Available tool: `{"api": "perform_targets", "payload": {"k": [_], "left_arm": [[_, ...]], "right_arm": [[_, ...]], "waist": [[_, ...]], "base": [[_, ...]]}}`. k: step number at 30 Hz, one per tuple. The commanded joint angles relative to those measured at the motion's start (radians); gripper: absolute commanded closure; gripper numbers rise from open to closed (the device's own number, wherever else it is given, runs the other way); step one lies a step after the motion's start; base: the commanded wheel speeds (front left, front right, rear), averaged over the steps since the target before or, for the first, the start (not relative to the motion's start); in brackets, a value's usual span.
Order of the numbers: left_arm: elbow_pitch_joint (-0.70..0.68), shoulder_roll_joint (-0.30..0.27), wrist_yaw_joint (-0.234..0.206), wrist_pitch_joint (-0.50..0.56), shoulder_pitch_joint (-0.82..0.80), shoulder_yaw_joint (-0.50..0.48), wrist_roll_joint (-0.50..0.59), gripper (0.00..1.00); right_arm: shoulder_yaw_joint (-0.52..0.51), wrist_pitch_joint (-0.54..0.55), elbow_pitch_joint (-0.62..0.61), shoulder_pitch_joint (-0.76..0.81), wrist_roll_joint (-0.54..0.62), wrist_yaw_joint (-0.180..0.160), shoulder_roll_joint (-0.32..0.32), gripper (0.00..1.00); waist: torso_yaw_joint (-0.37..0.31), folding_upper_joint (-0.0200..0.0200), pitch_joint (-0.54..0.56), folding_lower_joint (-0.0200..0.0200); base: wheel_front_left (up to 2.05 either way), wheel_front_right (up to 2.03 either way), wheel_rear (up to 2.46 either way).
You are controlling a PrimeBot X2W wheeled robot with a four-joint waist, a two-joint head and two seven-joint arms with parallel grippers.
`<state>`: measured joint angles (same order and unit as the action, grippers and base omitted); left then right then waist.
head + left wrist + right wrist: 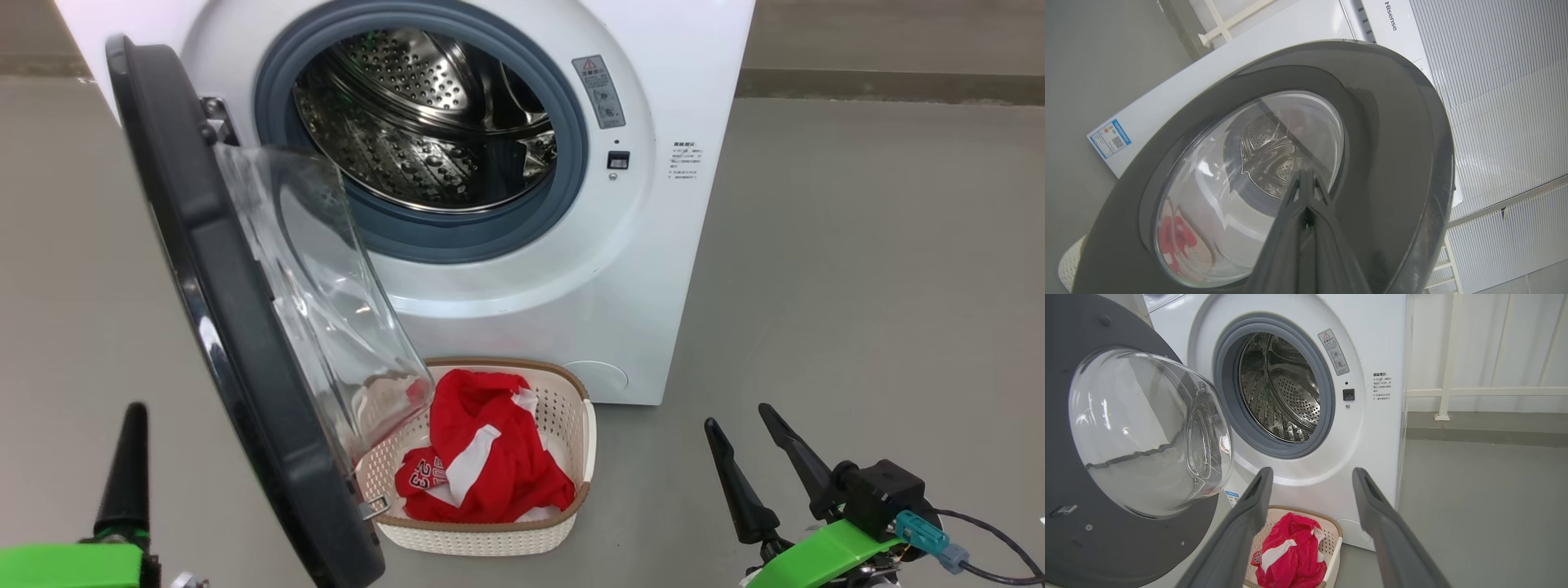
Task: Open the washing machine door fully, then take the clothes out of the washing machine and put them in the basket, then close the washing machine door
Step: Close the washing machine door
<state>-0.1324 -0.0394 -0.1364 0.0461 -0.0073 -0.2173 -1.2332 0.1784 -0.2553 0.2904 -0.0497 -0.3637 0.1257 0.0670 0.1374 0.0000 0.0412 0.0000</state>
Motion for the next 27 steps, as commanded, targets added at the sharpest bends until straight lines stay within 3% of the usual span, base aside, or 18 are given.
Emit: {"api": "perform_targets", "payload": {"k": [1, 3, 8, 20, 27], "left_arm": [[-0.073, -0.011, -0.04, 0.034, -0.042, -0.02, -0.1, 1.0], [-0.119, -0.011, -0.07, 0.066, -0.034, -0.013, -0.217, 1.0], [-0.186, -0.011, -0.114, 0.116, -0.003, 0.006, -0.357, 1.0], [-0.203, -0.011, -0.118, 0.105, -0.005, 0.052, -0.397, 1.0], [-0.165, -0.011, -0.091, 0.087, -0.06, 0.082, -0.421, 1.0]], "right_arm": [[0.018, -0.006, -0.023, -0.03, -0.005, 0.005, 0.004, 0.0], [0.016, -0.006, -0.025, -0.032, -0.006, 0.005, 0.003, 0.0], [0.016, -0.006, -0.025, -0.037, -0.006, 0.005, 0.002, 0.0], [0.012, -0.006, -0.029, -0.054, -0.006, 0.005, 0.001, 0.0], [0.013, -0.006, -0.033, -0.067, -0.006, 0.005, 0.008, 0.0]], "waist": [[-0.005, 0.0, -0.004, 0.0], [-0.01, 0.0, -0.008, 0.0], [-0.031, 0.0, -0.019, 0.0], [-0.12, 0.0, -0.05, 0.0], [-0.192, 0.0, -0.081, 0.0]], "base": [[0.0, 0.0, 0.0], [0.0, 0.0, 0.0], [0.0, 0.0, 0.0], [0.0, 0.0, 0.0], [0.0, 0.0, 0.0]]}}
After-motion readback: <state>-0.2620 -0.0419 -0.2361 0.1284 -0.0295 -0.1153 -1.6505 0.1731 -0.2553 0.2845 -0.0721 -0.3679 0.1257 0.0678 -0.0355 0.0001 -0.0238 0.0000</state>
